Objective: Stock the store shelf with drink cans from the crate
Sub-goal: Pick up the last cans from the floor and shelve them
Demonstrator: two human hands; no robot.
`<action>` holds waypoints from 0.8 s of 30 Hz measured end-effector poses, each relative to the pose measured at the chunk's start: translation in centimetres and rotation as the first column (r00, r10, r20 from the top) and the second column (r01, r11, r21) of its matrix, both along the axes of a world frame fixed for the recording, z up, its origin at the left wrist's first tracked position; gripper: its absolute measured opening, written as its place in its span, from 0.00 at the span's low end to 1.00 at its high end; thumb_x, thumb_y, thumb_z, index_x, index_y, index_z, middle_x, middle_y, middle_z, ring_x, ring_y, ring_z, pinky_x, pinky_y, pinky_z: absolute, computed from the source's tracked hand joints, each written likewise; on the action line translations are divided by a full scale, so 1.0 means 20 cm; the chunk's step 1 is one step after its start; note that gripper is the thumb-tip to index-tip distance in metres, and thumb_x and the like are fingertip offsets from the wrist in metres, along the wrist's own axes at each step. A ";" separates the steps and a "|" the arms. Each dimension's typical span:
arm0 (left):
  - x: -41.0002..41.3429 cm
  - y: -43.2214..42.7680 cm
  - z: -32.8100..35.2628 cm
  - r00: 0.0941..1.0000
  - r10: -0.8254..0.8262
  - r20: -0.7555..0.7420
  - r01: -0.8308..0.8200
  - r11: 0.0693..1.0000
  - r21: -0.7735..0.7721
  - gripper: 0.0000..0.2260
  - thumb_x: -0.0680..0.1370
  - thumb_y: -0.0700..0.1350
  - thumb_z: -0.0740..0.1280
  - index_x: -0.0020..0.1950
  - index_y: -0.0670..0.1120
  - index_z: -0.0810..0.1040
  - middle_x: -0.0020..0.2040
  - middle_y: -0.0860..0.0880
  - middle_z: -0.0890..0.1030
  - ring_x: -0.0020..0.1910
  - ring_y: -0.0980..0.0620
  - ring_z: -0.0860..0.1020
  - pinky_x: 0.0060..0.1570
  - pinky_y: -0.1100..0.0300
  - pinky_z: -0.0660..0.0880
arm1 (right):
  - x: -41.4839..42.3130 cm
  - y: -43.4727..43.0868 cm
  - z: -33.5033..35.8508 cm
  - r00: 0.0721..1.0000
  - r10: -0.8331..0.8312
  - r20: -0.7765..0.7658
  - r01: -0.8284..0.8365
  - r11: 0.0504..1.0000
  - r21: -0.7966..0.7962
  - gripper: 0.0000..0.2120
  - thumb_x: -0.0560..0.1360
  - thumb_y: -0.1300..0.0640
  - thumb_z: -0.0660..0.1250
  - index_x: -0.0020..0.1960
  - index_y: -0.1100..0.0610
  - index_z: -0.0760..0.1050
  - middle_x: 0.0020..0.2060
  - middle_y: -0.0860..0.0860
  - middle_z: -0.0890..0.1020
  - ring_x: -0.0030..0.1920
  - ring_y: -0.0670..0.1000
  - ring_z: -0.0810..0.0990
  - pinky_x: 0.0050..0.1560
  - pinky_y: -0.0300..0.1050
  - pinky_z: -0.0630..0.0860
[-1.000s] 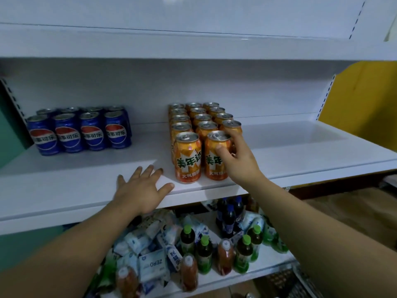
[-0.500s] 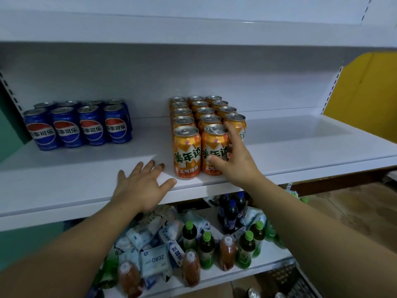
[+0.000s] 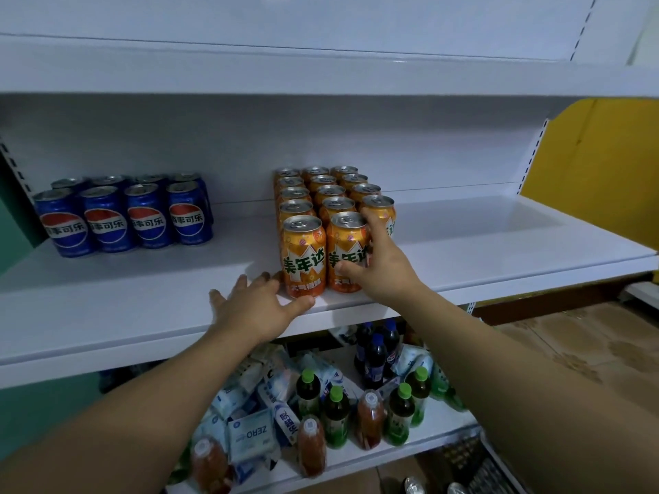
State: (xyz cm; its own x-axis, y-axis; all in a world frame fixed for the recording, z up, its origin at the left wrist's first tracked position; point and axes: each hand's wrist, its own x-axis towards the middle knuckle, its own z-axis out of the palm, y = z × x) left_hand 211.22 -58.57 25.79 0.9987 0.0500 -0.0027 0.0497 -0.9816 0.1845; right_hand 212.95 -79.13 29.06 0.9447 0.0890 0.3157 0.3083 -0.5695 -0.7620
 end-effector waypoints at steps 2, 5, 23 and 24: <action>-0.05 0.00 0.01 1.000 -0.008 -0.015 0.008 1.000 0.010 0.41 0.67 0.78 0.46 0.75 0.57 0.58 0.77 0.53 0.59 0.76 0.47 0.54 0.70 0.34 0.49 | -0.02 0.00 0.02 1.000 -0.007 -0.027 0.006 0.999 -0.049 0.46 0.72 0.51 0.74 0.77 0.43 0.46 0.72 0.48 0.68 0.69 0.52 0.70 0.66 0.50 0.69; -0.15 0.00 0.04 0.999 -0.020 -0.039 0.021 1.000 0.021 0.40 0.71 0.75 0.48 0.77 0.55 0.54 0.78 0.53 0.55 0.77 0.48 0.52 0.71 0.36 0.49 | -0.11 -0.02 0.05 0.999 -0.014 -0.041 0.010 0.997 -0.077 0.48 0.71 0.49 0.74 0.78 0.43 0.44 0.72 0.48 0.68 0.69 0.52 0.70 0.66 0.51 0.68; -0.76 -0.71 -0.31 0.769 -0.572 -0.286 0.585 0.809 -0.046 0.36 0.75 0.67 0.59 0.77 0.52 0.56 0.78 0.50 0.55 0.76 0.46 0.55 0.72 0.42 0.56 | -0.97 -0.68 -0.25 0.832 -0.435 -0.345 0.173 0.794 -0.583 0.39 0.75 0.37 0.64 0.78 0.52 0.54 0.74 0.54 0.63 0.69 0.58 0.68 0.62 0.50 0.70; -0.77 -0.76 -0.37 0.739 -0.599 -0.309 0.612 0.788 -0.064 0.36 0.75 0.66 0.60 0.77 0.50 0.57 0.78 0.49 0.56 0.76 0.46 0.57 0.72 0.44 0.59 | -1.00 -0.72 -0.32 0.810 -0.455 -0.370 0.171 0.786 -0.594 0.38 0.75 0.38 0.64 0.78 0.53 0.54 0.74 0.55 0.64 0.69 0.58 0.68 0.64 0.50 0.70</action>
